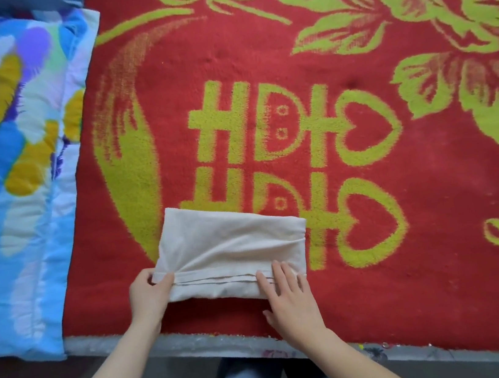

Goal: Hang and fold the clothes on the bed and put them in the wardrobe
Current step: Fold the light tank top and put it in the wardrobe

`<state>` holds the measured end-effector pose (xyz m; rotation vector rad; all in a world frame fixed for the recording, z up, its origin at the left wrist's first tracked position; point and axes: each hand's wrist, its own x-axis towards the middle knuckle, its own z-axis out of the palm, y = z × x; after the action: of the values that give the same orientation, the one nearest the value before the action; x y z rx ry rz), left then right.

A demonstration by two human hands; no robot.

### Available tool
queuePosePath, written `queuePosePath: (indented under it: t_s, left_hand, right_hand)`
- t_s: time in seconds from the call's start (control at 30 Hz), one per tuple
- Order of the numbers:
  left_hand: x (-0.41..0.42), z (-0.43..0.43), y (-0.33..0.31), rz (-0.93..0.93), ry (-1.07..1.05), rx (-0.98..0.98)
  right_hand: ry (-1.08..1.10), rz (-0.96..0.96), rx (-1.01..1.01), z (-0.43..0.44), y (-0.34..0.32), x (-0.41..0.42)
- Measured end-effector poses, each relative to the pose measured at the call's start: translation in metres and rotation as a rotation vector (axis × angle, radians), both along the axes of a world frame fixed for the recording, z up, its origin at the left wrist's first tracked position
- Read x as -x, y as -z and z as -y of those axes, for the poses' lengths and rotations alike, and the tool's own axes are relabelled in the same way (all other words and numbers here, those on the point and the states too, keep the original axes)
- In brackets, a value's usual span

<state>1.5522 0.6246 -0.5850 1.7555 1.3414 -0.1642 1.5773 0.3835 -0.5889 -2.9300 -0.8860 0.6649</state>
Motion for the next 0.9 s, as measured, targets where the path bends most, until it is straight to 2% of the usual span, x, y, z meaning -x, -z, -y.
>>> queuePosePath:
  t_s: [0.07,0.13,0.23,0.3,0.37,0.47,0.67,0.8,0.9]
  left_hand:
    - [0.002,0.001,0.008,-0.089,0.087,-0.138]
    - [-0.001,0.011,0.009,-0.155,0.243,-0.420]
    - [-0.004,0.040,0.009,0.097,0.859,-0.799]
    - [0.001,0.054,0.013,0.204,1.263,-0.839]
    - [0.007,0.061,0.014,0.109,1.454,-0.752]
    - [0.008,0.068,0.013,-0.014,1.455,-0.692]
    - [0.000,0.076,0.019,-0.004,1.249,-0.570]
    - [-0.002,0.087,0.020,0.027,1.005,-0.602]
    - [-0.003,0.091,0.017,0.078,1.017,-0.682]
  right_hand:
    - [-0.001,0.006,0.034,-0.002,0.002,0.000]
    - [-0.003,0.030,0.058,-0.001,0.004,-0.002]
    - [-0.012,0.046,0.060,0.004,0.007,-0.006]
    - [-0.052,0.046,0.038,0.008,0.010,-0.010]
    - [-0.110,0.053,0.000,0.014,0.011,-0.018]
    - [-0.167,0.092,-0.081,0.018,0.008,-0.032]
    - [-0.155,0.308,-0.282,0.013,-0.015,-0.049]
    - [-0.201,0.426,-0.359,0.030,-0.031,-0.044]
    - [-0.249,0.415,-0.316,0.049,-0.037,-0.033]
